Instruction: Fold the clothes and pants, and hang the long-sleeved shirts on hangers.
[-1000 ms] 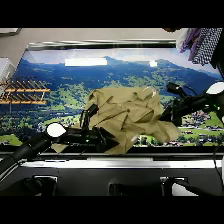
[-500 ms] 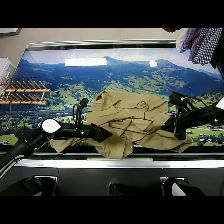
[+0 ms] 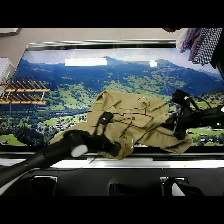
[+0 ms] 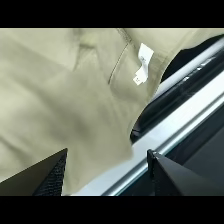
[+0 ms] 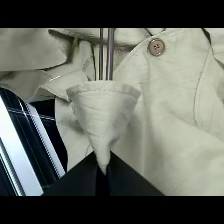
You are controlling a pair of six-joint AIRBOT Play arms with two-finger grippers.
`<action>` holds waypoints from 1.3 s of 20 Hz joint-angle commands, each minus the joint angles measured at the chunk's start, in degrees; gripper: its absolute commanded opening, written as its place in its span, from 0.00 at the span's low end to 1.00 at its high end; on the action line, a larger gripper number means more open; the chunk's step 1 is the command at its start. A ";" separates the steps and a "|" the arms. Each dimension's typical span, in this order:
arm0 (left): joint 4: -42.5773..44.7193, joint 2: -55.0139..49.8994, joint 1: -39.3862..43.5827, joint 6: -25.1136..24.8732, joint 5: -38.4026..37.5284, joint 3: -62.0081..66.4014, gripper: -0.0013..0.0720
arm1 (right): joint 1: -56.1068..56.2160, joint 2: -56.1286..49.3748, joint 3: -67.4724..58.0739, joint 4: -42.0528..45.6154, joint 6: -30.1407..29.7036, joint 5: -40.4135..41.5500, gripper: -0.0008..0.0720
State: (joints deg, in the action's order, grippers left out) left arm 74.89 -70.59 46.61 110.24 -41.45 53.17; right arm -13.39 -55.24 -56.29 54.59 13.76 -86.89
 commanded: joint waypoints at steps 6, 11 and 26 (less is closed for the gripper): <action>16.70 -18.38 7.65 14.58 -9.46 17.38 0.74 | 0.02 0.13 0.02 -0.17 0.66 3.04 0.04; 18.18 -22.99 7.65 16.63 -13.53 20.83 0.74 | 0.02 0.13 0.02 -1.46 0.63 3.50 0.04; 18.12 -25.07 7.06 18.82 -17.46 21.03 0.05 | 0.02 0.13 0.02 -3.58 1.16 4.87 0.04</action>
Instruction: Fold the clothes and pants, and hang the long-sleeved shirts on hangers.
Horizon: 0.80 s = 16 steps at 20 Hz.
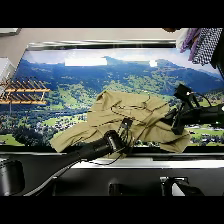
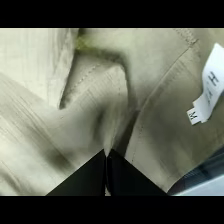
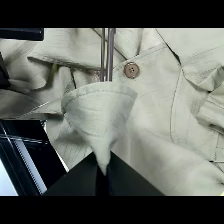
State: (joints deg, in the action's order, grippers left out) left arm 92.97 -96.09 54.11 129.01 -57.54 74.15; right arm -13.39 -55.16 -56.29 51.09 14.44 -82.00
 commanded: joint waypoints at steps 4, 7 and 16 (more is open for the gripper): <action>0.02 3.02 -4.00 0.02 -4.57 0.04 0.05 | 0.02 0.33 0.02 0.33 4.15 -0.66 0.04; -0.42 5.14 -8.22 -0.11 -4.39 0.20 0.05 | 0.02 2.25 0.02 2.62 7.91 -1.09 0.04; -6.45 5.49 -16.65 -7.78 -3.69 4.31 0.05 | 0.00 7.23 0.02 6.82 14.95 -9.09 0.04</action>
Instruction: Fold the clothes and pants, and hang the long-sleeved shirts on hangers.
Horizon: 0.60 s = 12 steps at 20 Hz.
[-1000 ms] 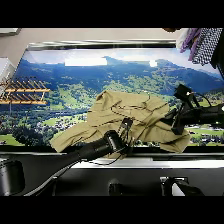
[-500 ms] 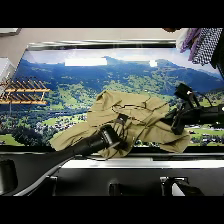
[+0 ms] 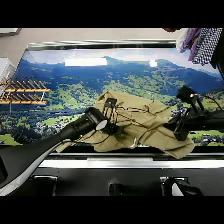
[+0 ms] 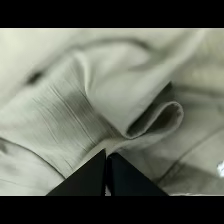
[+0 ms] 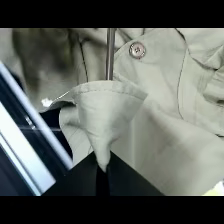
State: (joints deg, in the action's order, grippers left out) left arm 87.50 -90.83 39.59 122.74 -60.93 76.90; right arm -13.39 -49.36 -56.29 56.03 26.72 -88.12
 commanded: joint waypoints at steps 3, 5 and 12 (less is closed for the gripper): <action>-0.96 0.20 -3.85 -1.53 -0.57 3.48 0.05 | 0.02 3.61 0.00 2.12 2.71 -4.52 0.04; -0.98 0.20 -4.70 -1.55 -0.61 3.93 0.05 | 0.02 5.11 0.02 2.12 2.71 -6.34 0.04; -1.11 0.24 -6.47 -1.90 -1.90 3.96 0.05 | 0.02 9.75 0.02 2.12 2.71 -9.53 0.04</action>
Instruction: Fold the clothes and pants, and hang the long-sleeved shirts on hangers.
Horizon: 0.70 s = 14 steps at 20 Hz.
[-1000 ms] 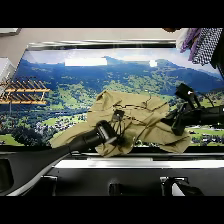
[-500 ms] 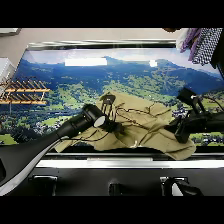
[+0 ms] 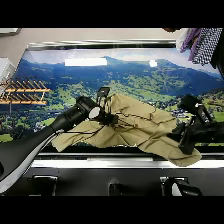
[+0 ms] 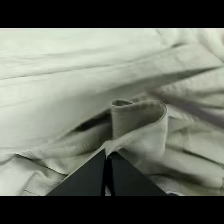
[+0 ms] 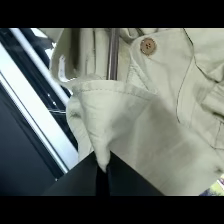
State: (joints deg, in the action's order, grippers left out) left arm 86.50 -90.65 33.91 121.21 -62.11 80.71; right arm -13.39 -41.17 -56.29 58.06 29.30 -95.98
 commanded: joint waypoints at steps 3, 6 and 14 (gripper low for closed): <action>-0.39 0.07 -1.64 -1.90 -1.64 0.15 0.05 | 0.02 1.77 0.00 0.02 1.33 -3.41 0.04; -0.61 0.07 -2.34 -2.84 -1.84 0.15 0.05 | 0.02 1.77 0.00 -0.37 1.95 -3.37 0.04; -0.61 0.02 -2.82 -2.99 -1.86 0.15 0.05 | 0.02 4.17 0.00 -2.51 3.39 -3.91 0.04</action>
State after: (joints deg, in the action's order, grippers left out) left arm 85.89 -90.61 31.18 118.39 -63.90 80.79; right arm -13.39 -38.04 -56.29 56.12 32.32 -99.53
